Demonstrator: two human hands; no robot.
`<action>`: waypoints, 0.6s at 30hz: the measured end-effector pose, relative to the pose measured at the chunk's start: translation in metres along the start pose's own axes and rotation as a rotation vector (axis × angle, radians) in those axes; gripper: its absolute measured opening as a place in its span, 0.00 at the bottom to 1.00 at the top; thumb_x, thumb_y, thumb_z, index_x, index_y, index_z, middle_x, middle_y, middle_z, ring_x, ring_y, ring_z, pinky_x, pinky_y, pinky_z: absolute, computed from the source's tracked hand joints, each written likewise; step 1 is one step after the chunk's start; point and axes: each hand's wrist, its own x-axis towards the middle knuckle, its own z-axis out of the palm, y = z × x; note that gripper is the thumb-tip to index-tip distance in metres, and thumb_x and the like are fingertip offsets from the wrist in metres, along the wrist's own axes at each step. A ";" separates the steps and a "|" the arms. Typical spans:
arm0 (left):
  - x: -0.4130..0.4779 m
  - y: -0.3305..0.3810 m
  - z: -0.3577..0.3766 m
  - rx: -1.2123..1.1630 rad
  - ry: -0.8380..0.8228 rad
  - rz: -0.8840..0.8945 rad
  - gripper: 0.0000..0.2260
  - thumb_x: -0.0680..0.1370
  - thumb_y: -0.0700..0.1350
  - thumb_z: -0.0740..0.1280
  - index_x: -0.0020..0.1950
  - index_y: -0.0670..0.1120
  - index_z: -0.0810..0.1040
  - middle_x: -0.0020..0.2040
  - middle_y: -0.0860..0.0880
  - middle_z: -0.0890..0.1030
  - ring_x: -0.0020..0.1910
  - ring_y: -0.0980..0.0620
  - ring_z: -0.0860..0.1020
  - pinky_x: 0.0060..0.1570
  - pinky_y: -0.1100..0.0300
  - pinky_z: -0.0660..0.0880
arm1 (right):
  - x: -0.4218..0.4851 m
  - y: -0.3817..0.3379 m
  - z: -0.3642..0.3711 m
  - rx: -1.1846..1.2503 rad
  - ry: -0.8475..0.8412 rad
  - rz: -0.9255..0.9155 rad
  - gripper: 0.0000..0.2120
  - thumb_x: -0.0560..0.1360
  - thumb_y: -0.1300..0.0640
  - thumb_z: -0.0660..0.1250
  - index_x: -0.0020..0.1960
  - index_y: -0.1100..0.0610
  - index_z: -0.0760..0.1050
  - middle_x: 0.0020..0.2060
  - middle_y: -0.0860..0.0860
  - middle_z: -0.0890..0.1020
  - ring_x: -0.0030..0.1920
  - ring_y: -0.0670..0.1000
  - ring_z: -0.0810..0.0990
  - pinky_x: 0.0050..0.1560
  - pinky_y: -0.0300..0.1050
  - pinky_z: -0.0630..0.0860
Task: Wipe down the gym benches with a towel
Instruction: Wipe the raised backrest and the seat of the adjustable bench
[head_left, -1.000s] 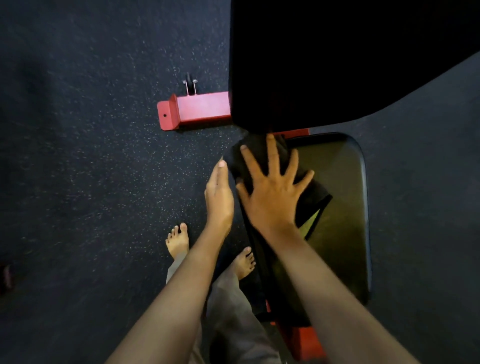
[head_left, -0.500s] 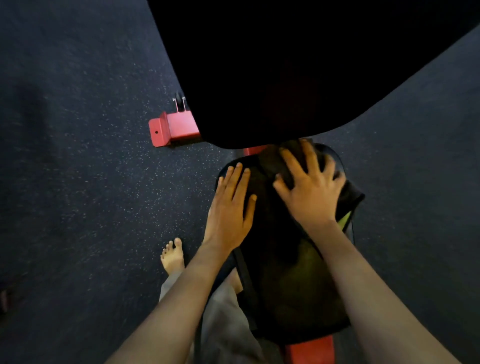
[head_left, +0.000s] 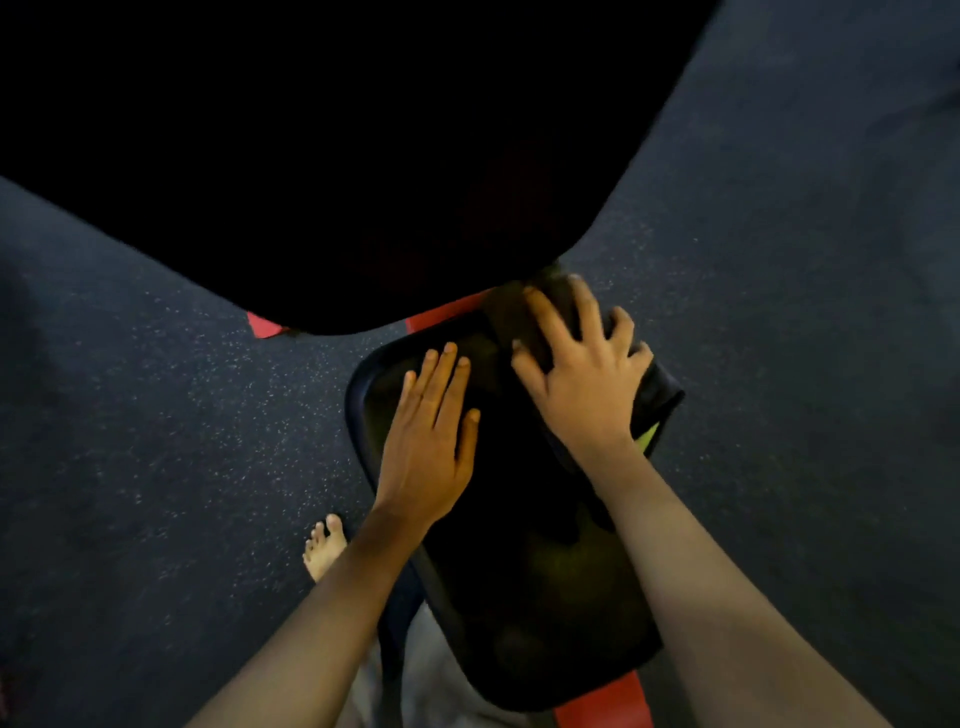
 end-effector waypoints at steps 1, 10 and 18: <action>0.004 0.007 0.003 0.012 -0.012 0.025 0.23 0.81 0.47 0.53 0.73 0.38 0.62 0.74 0.41 0.62 0.74 0.50 0.53 0.74 0.57 0.45 | 0.006 0.007 -0.001 0.093 -0.037 0.114 0.25 0.78 0.40 0.58 0.74 0.42 0.63 0.75 0.52 0.62 0.67 0.67 0.65 0.58 0.69 0.65; 0.026 0.051 0.035 0.288 -0.148 0.046 0.26 0.80 0.52 0.51 0.75 0.40 0.58 0.75 0.40 0.61 0.74 0.46 0.55 0.72 0.50 0.46 | -0.079 0.067 0.004 0.539 -0.129 0.407 0.29 0.75 0.29 0.50 0.74 0.33 0.50 0.75 0.45 0.60 0.69 0.58 0.68 0.64 0.63 0.68; 0.025 0.051 0.039 0.353 -0.158 0.040 0.26 0.80 0.53 0.49 0.75 0.41 0.56 0.75 0.39 0.61 0.74 0.44 0.55 0.72 0.48 0.46 | -0.001 0.065 -0.002 0.705 -0.219 0.338 0.25 0.78 0.42 0.60 0.73 0.36 0.58 0.68 0.47 0.69 0.66 0.53 0.71 0.63 0.53 0.65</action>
